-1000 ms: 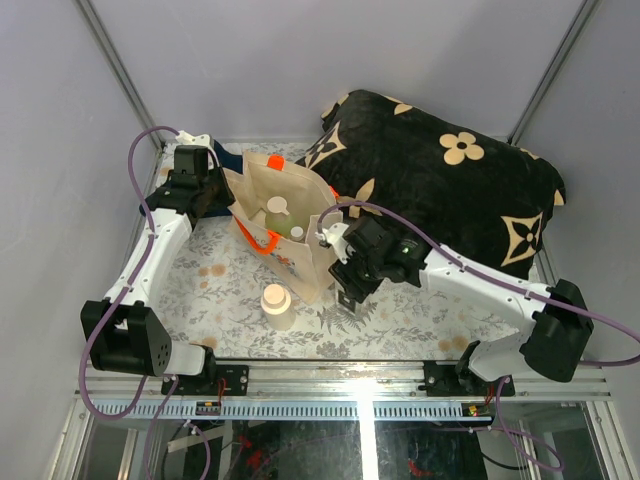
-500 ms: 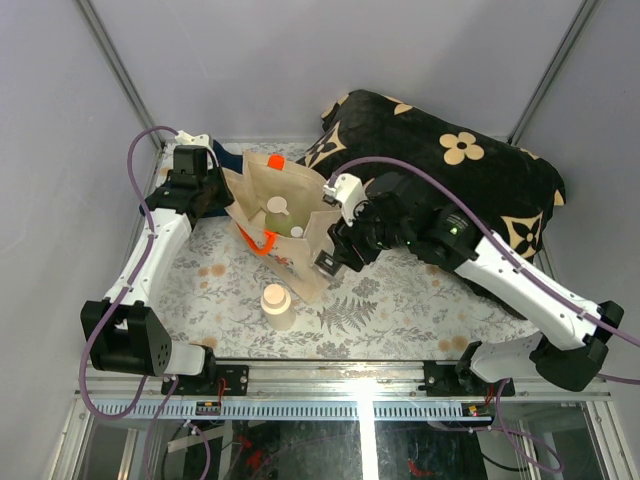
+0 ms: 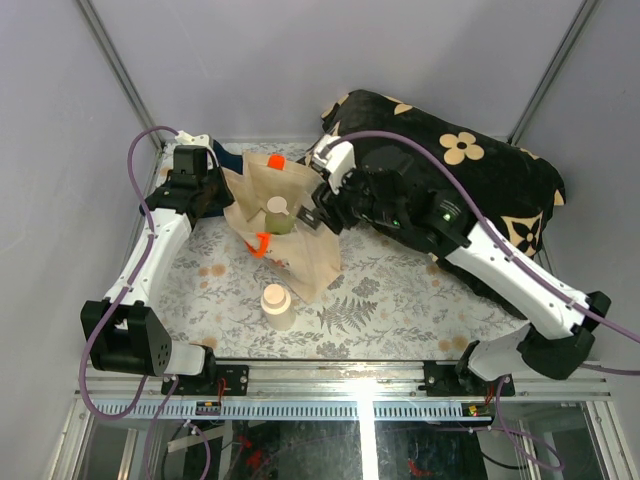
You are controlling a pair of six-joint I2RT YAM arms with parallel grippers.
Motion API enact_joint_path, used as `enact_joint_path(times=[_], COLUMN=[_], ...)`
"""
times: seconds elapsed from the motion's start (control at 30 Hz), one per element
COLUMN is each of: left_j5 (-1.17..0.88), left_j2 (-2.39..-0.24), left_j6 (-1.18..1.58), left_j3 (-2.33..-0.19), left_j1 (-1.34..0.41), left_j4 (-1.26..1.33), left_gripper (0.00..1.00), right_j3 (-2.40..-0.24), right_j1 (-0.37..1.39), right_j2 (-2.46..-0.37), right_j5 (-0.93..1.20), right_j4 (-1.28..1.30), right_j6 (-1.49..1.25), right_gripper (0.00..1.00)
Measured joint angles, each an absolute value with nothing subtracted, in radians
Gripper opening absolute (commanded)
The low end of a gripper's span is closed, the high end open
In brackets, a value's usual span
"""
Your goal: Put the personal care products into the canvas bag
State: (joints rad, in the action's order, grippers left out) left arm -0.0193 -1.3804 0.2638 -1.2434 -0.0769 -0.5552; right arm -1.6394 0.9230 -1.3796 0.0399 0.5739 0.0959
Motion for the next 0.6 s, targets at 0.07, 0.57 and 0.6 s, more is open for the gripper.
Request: enact_joint_path(times=[0.07, 0.57, 0.6], left_j5=[-0.02, -0.029, -0.03], left_j2=[-1.38, -1.341, -1.338], left_j6=[0.264, 0.265, 0.264], left_j3=[-1.243, -1.197, -1.195], left_j1=[-0.077, -0.077, -0.077], left_j4=[-0.555, -0.531, -0.53], left_gripper=[0.0, 0.0, 0.0], right_j3=[-1.69, -1.992, -2.003], right_j1=[0.923, 0.922, 0.922], right_j2=[-1.428, -1.83, -1.855], right_j5=[0.035, 0.118, 0.129], right_j4=[0.529, 0.326, 0.323], right_j6=[0.125, 0.236, 0.235], right_gripper=[0.0, 0.0, 0.0])
